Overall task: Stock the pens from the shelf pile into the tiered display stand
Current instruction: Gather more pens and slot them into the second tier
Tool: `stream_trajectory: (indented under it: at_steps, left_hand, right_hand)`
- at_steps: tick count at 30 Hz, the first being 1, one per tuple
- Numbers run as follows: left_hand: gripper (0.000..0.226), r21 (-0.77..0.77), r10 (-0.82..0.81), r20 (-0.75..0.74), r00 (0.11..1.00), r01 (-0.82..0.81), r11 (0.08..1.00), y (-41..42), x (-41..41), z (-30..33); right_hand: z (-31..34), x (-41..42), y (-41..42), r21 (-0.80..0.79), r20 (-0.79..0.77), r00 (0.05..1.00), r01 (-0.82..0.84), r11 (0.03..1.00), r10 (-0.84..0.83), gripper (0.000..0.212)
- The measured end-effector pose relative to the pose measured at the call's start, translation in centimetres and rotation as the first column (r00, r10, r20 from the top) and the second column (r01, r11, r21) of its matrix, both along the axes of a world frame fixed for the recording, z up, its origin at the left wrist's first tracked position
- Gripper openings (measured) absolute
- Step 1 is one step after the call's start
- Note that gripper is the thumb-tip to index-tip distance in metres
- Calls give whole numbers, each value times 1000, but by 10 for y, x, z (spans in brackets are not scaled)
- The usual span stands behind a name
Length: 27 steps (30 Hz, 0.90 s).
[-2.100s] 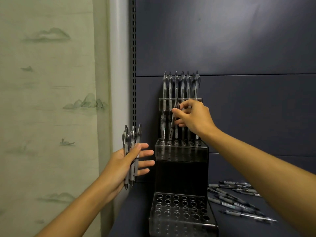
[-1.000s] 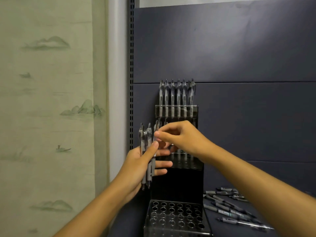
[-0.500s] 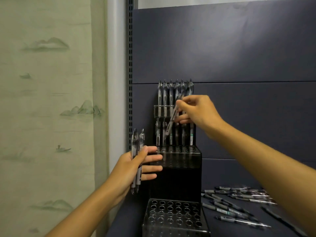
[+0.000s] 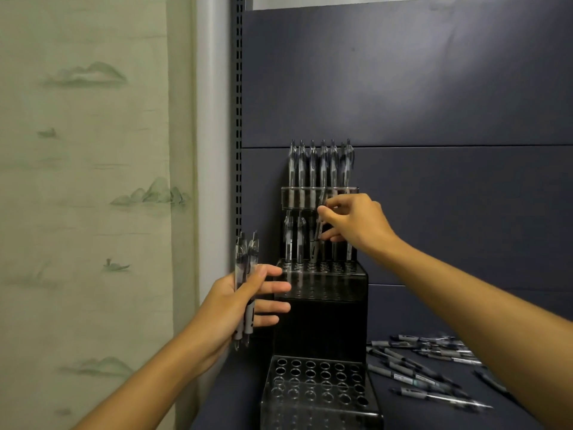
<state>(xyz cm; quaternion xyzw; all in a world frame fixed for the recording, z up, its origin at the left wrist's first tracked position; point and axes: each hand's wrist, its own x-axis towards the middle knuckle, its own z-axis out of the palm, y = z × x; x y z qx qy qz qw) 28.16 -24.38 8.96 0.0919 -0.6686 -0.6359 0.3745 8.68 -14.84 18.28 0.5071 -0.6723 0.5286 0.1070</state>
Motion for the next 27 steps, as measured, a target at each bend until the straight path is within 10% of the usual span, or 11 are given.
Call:
stream_trajectory:
  at_steps: [23,27]
  left_hand:
    - [41,17,-30,-21,999,31,999,-3,-2,-3]
    - [39,40,-114,-53,992,117,992,1,-5,6]
  right_hand:
    - [-22,5,0,193,-244,963,165,967,-116,30]
    - [-11,30,12,163,-239,968,-37,986,76,25]
